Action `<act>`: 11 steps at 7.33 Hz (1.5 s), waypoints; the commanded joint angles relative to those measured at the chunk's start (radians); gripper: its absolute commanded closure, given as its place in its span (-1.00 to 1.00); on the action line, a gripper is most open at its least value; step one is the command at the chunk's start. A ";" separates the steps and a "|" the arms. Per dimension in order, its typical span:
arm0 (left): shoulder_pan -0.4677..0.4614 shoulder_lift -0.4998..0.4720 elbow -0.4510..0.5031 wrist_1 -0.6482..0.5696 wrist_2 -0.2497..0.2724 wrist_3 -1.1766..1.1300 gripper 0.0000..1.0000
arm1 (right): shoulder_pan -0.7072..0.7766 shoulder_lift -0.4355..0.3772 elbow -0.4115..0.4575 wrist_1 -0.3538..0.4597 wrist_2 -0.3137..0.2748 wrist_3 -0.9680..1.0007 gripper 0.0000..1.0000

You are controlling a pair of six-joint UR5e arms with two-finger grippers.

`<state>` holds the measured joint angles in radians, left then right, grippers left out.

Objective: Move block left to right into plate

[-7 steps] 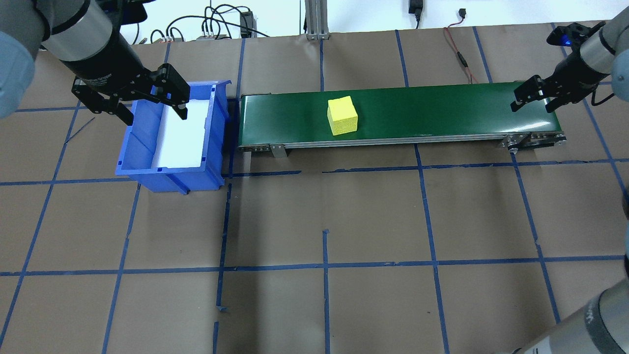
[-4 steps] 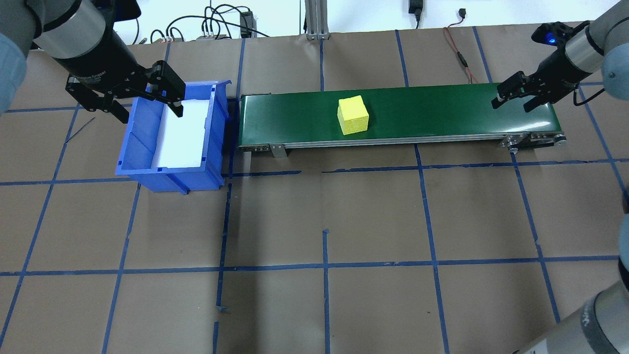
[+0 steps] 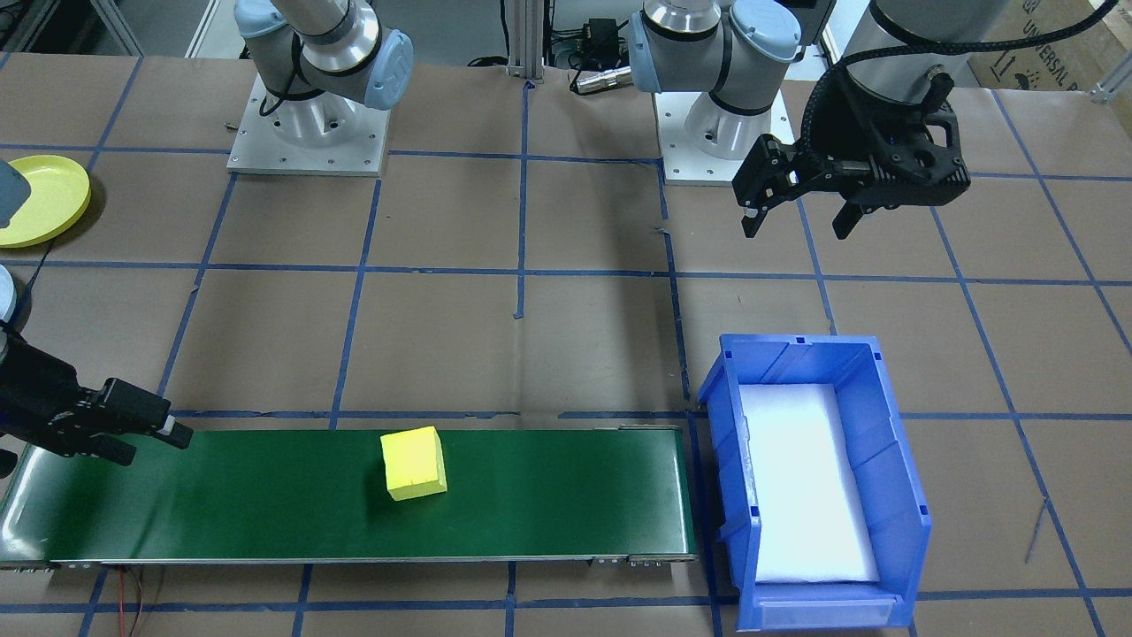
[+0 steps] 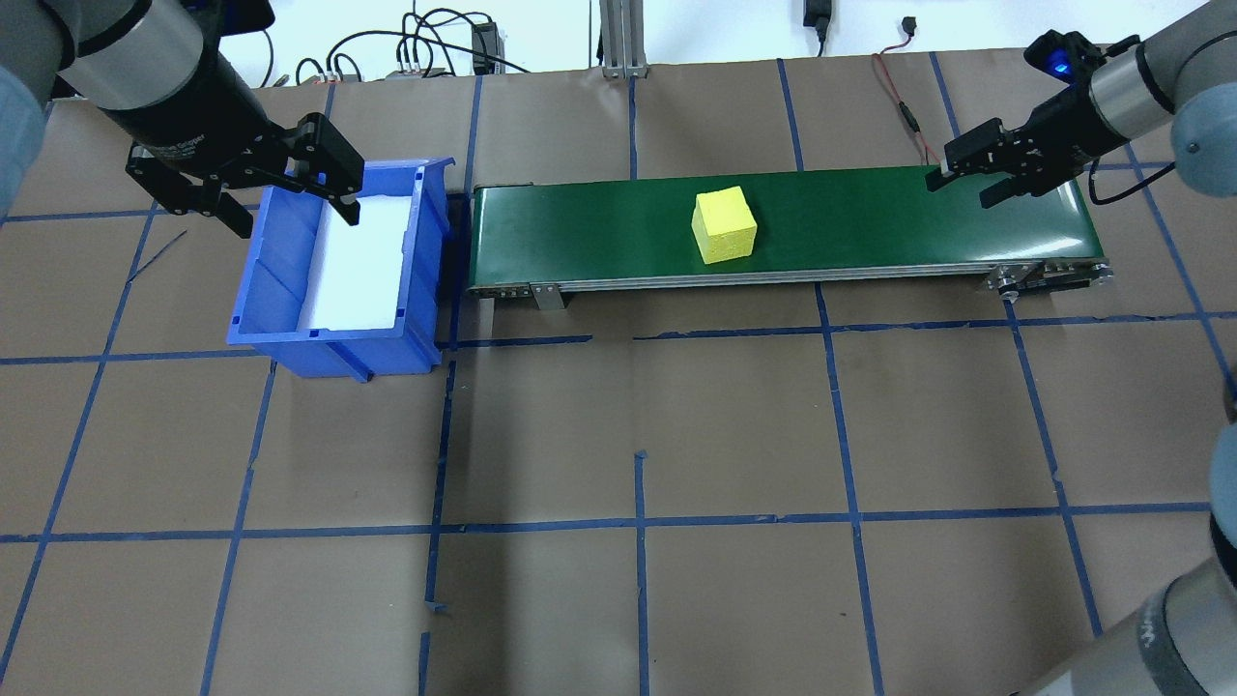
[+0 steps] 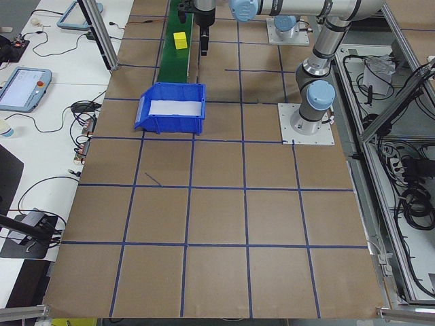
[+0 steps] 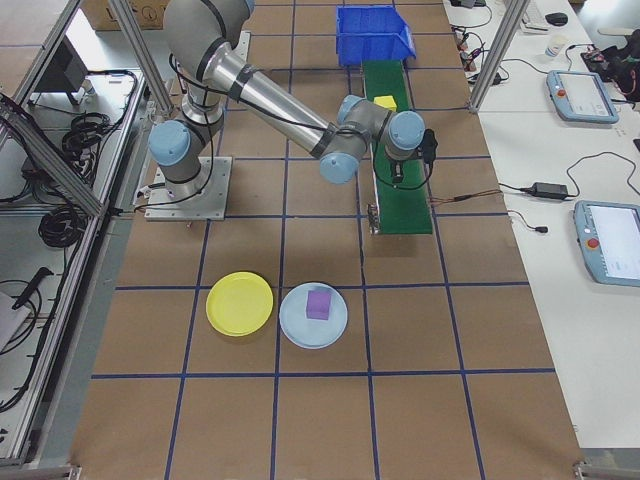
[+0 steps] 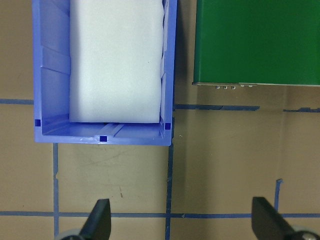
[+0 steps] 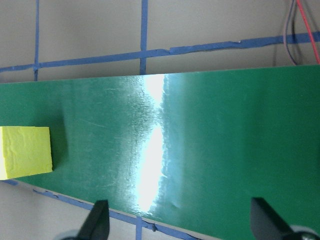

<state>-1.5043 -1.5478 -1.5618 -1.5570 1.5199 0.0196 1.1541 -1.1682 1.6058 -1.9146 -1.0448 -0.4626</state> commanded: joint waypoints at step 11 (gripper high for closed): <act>-0.010 0.002 -0.004 -0.011 -0.001 -0.001 -1.00 | 0.050 0.002 0.017 -0.054 0.006 0.057 -1.00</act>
<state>-1.5125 -1.5463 -1.5651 -1.5671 1.5215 0.0184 1.2020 -1.1694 1.6227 -1.9673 -1.0372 -0.4239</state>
